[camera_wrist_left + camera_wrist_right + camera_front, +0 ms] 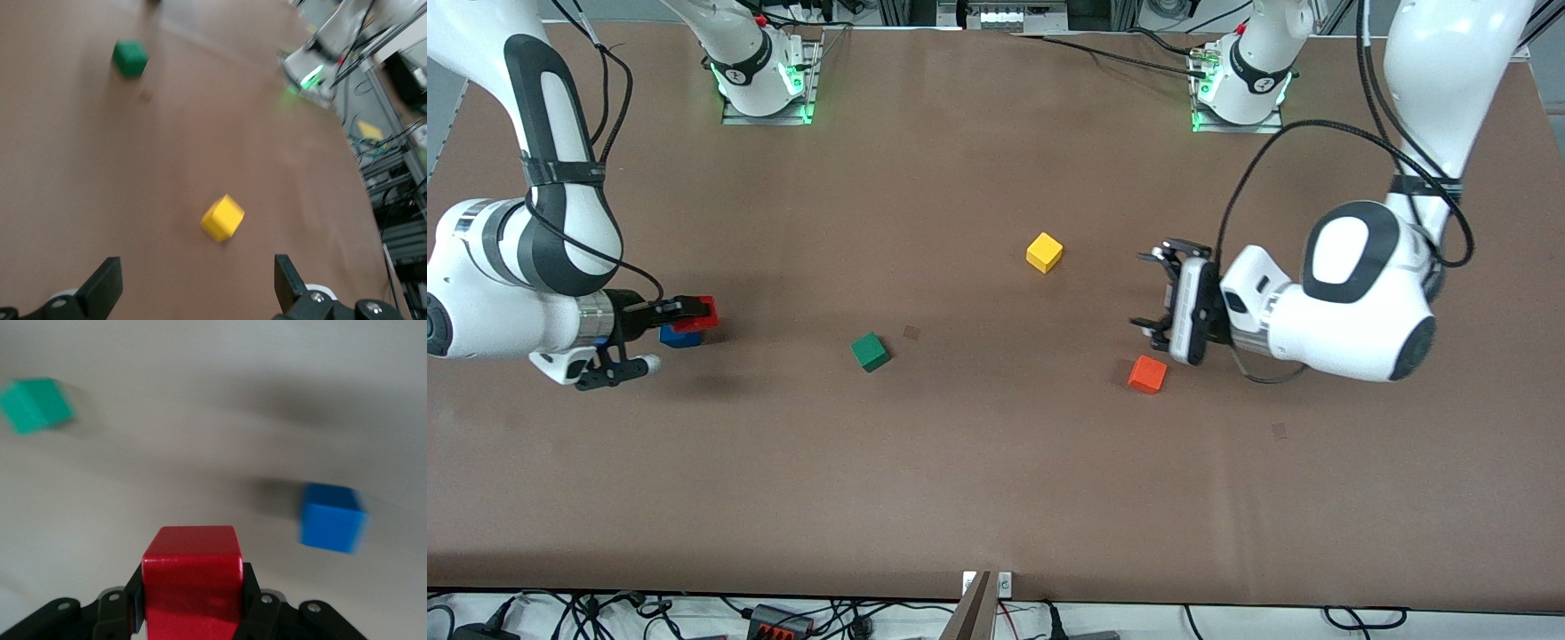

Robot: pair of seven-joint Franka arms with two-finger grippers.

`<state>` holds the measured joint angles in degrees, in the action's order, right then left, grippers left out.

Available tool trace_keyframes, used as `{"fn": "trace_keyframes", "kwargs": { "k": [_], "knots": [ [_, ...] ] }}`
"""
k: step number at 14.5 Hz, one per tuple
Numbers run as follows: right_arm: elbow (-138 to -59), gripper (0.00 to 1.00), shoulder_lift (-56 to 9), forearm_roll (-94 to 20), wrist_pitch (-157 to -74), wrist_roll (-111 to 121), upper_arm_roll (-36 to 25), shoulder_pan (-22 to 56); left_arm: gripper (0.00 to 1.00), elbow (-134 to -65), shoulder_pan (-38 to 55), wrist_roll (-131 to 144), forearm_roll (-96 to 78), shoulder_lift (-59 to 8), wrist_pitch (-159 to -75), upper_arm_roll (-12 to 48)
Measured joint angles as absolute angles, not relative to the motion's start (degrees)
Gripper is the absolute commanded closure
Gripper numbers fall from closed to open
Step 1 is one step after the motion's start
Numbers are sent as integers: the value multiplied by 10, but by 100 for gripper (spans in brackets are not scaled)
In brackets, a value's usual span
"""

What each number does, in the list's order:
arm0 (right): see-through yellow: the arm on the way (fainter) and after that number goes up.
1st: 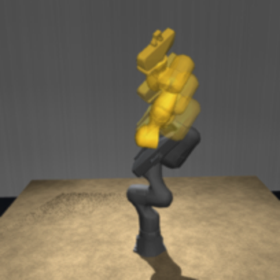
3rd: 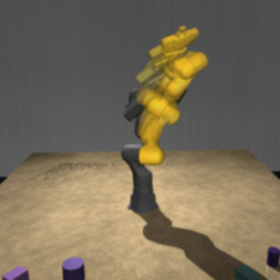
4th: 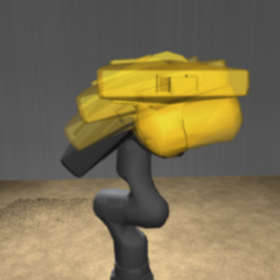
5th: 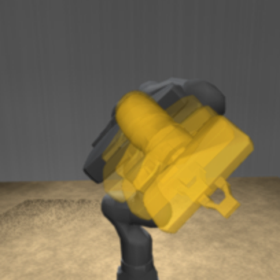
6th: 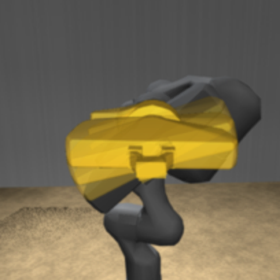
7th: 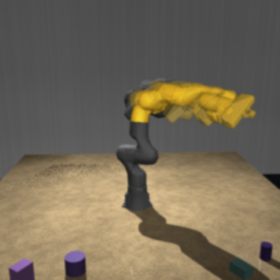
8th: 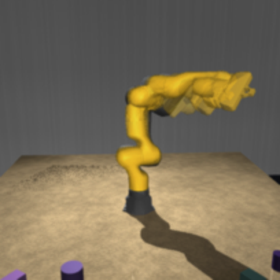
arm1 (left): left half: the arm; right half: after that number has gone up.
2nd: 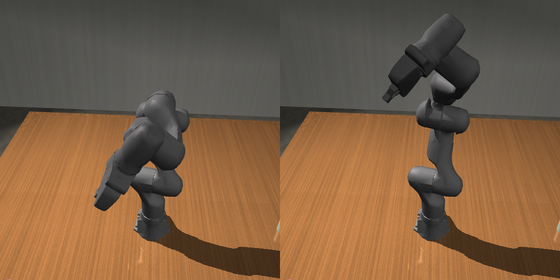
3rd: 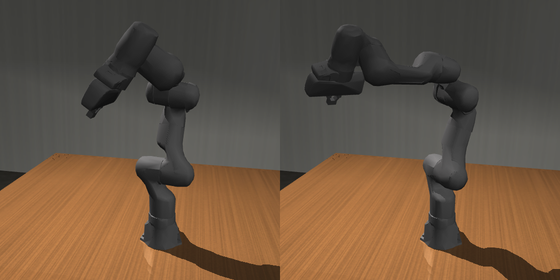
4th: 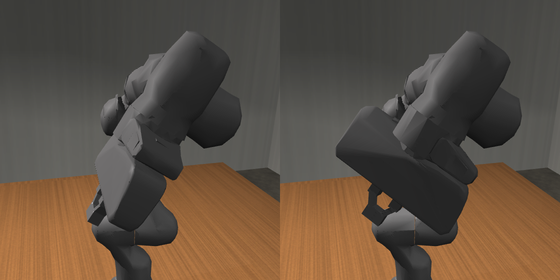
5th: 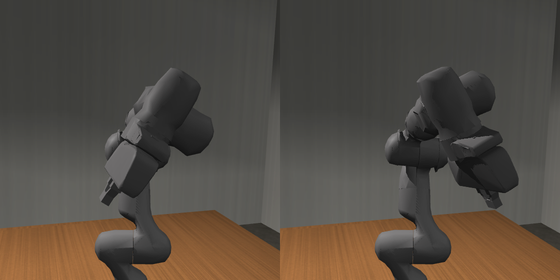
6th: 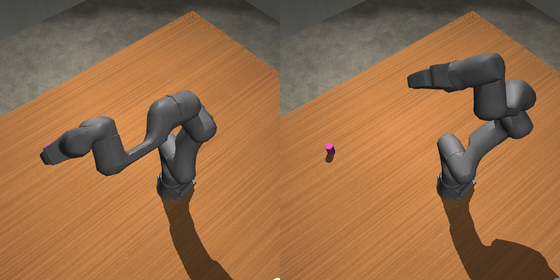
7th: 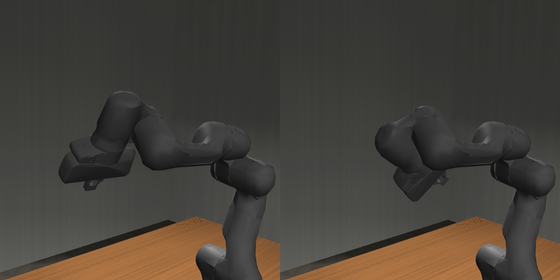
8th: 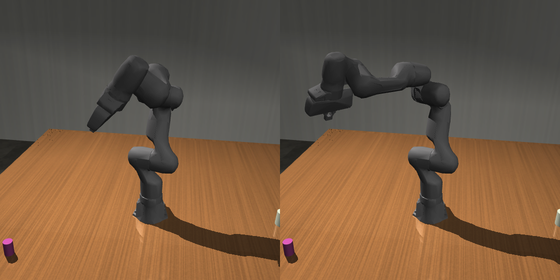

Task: Pass red block to right arm, stack on blue
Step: 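Move the red cube over the blue cube while the left gripper retreats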

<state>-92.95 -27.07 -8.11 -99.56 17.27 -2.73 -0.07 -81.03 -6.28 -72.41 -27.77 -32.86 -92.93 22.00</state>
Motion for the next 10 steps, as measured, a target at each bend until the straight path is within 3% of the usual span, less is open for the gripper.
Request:
{"fn": "trace_keyframes", "kwargs": {
  "k": [3,6,10],
  "knots": [
    [-946,100,-265,-23,-1022,159,-31,-1,0,-761,-69,-685,-110,-329,-914,203],
    [-990,100,-254,15,-1097,152,-35,-1,0,-704,-66,-665,56,-328,-911,204],
    [-1035,100,-238,27,-1141,115,-37,-1,0,-663,-66,-624,157,-328,-908,184]
  ]
}}
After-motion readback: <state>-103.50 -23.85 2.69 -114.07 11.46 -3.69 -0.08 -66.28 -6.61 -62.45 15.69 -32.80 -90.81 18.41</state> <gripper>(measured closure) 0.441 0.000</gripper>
